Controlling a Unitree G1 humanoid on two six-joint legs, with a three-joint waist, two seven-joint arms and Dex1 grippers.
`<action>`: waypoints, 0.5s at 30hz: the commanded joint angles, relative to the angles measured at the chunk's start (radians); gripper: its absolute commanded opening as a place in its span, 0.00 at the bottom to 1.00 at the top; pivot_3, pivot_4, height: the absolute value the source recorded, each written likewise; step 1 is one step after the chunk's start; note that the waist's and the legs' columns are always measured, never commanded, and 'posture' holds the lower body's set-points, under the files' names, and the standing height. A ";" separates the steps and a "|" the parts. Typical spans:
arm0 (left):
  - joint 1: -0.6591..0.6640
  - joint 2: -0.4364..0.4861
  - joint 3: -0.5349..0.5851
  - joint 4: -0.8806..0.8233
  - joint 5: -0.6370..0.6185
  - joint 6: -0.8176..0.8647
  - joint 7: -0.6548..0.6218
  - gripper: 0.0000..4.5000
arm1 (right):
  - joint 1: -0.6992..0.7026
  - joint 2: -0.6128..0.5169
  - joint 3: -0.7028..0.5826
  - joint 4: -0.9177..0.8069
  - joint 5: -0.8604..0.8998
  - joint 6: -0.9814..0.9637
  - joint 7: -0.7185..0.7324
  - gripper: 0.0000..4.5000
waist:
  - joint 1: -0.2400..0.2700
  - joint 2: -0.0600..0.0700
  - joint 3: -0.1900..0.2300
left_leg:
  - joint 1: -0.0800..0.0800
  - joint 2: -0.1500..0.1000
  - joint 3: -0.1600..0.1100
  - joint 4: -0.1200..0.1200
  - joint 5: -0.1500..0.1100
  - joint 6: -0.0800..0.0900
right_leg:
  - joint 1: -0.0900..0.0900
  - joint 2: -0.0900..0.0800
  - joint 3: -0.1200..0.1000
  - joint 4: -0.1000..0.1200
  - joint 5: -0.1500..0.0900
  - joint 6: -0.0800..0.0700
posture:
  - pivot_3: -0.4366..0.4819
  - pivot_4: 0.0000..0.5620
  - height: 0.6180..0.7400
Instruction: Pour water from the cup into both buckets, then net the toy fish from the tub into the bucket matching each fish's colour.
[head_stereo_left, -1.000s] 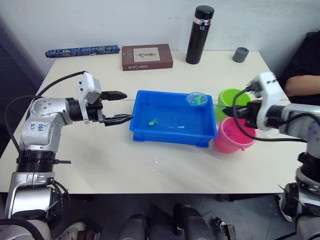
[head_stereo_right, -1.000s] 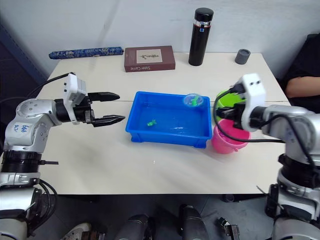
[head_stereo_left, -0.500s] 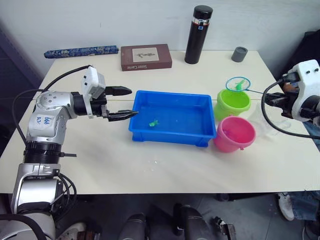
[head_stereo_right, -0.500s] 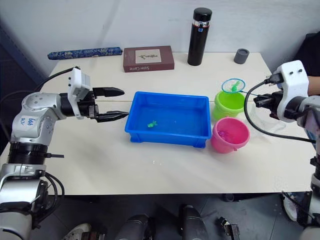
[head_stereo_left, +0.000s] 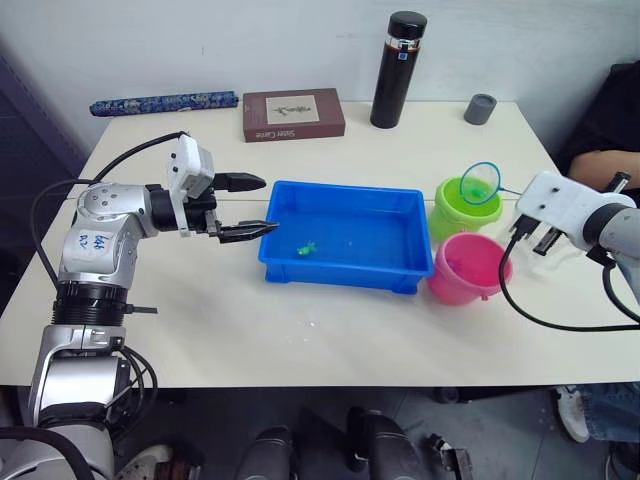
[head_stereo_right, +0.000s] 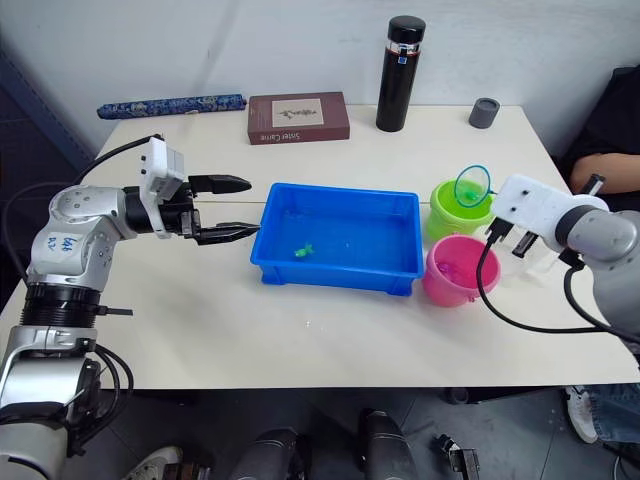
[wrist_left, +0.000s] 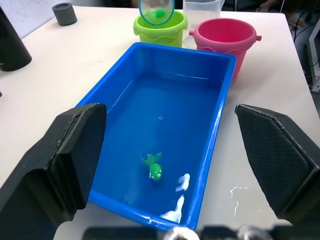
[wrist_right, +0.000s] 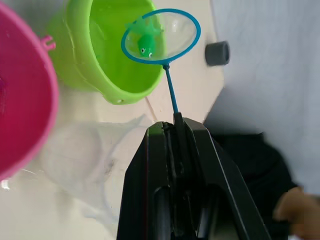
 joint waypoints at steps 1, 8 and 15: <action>-0.030 0.000 0.012 0.004 0.002 -0.018 -0.006 0.99 | 0.004 -0.056 -0.003 0.015 -0.147 -0.125 -0.021 0.00 | 0.000 0.000 0.000 | 0.000 0.000 0.000 0.000 0.000 0.000 | 0.000 0.000 0.000 0.000 0.000 0.000 | 0.48 0.27 1.00; -0.038 -0.009 0.011 0.018 0.006 -0.027 -0.011 0.99 | 0.033 -0.096 -0.003 0.058 -0.361 -0.332 -0.075 0.00 | -0.001 0.000 0.000 | 0.000 0.000 0.001 0.000 0.000 0.000 | 0.000 0.000 0.000 0.000 0.000 0.000 | 0.48 0.27 1.00; -0.045 -0.020 0.008 0.034 0.013 -0.034 -0.020 0.99 | 0.156 -0.082 -0.070 -0.002 -0.505 -0.338 -0.153 0.00 | 0.002 0.000 0.000 | 0.000 0.000 0.001 0.001 0.000 0.000 | 0.000 0.000 0.000 0.001 0.000 0.000 | 0.48 0.27 1.00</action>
